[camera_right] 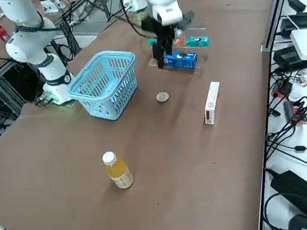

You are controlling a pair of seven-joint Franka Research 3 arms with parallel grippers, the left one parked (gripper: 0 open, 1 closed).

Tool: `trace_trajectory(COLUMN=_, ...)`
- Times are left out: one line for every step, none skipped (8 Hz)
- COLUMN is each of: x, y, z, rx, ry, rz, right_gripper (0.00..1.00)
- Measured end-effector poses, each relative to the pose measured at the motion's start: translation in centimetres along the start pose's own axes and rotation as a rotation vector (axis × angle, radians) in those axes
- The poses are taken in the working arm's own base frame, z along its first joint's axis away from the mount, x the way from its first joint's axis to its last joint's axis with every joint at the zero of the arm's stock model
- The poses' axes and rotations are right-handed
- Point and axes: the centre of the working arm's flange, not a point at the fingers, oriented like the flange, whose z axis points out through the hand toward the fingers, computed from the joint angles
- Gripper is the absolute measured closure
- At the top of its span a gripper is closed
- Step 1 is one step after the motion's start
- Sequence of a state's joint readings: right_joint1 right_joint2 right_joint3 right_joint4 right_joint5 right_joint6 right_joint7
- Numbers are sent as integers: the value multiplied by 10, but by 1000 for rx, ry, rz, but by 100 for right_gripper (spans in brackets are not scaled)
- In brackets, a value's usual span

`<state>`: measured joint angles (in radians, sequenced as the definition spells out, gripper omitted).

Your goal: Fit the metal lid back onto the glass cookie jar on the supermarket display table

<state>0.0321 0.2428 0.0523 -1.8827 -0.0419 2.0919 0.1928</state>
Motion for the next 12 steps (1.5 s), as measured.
trace_trajectory(x=-6, y=-3, z=27, rx=14, ry=58, rz=5, right_gripper=0)
trace_trajectory(x=-15, y=-6, z=50, rx=27, ry=106, rz=6, right_gripper=0)
trace_trajectory(x=-26, y=-12, z=70, rx=32, ry=118, rz=2, right_gripper=0)
trace_trajectory(x=-33, y=-19, z=85, rx=33, ry=110, rz=-9, right_gripper=0)
trace_trajectory(x=-37, y=-27, z=100, rx=33, ry=100, rz=-20, right_gripper=0)
trace_trajectory(x=-39, y=-34, z=115, rx=33, ry=86, rz=-29, right_gripper=0)
trace_trajectory(x=-41, y=-39, z=129, rx=30, ry=67, rz=-36, right_gripper=0)
trace_trajectory(x=-43, y=-39, z=141, rx=28, ry=50, rz=-35, right_gripper=0)
trace_trajectory(x=-43, y=-35, z=150, rx=24, ry=37, rz=-27, right_gripper=0)
trace_trajectory(x=-42, y=-28, z=157, rx=21, ry=27, rz=-15, right_gripper=0)
trace_trajectory(x=-42, y=-22, z=160, rx=19, ry=22, rz=-4, right_gripper=0)
trace_trajectory(x=-42, y=-20, z=161, rx=18, ry=20, rz=0, right_gripper=0)
